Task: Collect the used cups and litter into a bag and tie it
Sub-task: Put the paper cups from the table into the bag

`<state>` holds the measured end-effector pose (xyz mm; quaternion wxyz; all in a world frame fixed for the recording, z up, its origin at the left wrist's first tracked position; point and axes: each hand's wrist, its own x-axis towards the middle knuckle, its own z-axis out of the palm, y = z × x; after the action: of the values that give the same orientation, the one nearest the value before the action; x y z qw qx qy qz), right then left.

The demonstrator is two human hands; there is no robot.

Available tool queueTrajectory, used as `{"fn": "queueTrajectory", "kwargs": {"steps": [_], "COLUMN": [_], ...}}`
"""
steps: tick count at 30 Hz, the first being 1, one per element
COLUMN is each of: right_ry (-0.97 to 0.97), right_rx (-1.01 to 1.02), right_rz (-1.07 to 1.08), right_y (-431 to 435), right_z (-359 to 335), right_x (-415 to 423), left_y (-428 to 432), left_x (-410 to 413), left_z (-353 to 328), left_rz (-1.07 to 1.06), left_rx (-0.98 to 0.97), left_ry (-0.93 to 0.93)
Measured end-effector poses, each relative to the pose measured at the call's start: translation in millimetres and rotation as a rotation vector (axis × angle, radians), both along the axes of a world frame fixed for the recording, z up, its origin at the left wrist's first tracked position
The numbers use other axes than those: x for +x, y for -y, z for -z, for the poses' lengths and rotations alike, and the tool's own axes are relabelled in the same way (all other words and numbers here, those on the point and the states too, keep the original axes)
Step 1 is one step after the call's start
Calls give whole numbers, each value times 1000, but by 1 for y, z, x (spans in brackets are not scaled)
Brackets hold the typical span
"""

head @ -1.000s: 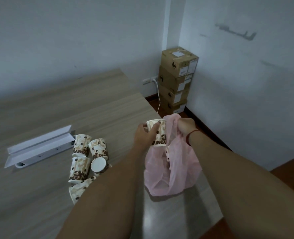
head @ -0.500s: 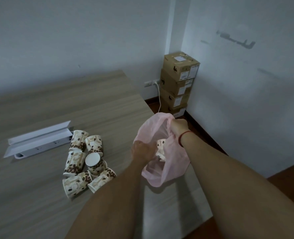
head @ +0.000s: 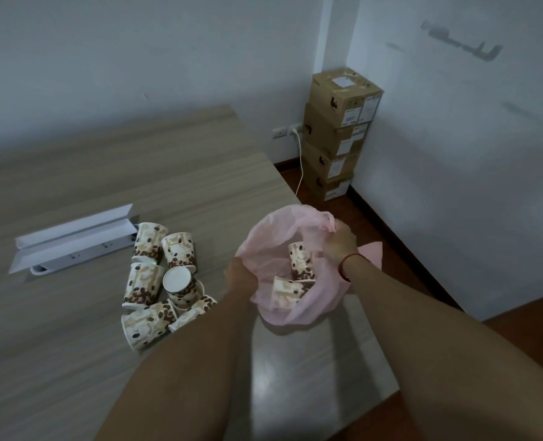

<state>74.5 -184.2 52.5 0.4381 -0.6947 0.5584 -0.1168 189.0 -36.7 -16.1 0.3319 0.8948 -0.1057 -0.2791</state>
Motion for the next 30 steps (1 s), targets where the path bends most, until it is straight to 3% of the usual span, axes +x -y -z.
{"fn": "queueTrajectory", "kwargs": {"steps": [3,9,13,16,19,21,26,30], "right_ry": [-64,-114,-90,-65,-40,-51,-57,11], "right_rx": [13,12,-4,-21,-11,45,124,182], "right_rz": [14,-41,-66,-98,-123,-160,-248,-176], "right_y": [-6,-27,-40,-55,-76,-86,-92,-85], "right_z": [-3,2,3,5,9,15,25,16], "right_x": [12,43,54,63,71,77,83,84], "left_y": [-1,-18,-42,-64,-89,-102,-111,-111], "left_x": [23,48,49,60,71,73,63,65], "left_z": [-17,-25,-32,-31,-9,8,-6,-40], "left_rz": [-80,-9,-45,-125,100,178,3,-153], "left_rx": [-90,-112,-153,12,250,271,140,41], "left_ry": [38,51,251,382,284,246,324,478]}}
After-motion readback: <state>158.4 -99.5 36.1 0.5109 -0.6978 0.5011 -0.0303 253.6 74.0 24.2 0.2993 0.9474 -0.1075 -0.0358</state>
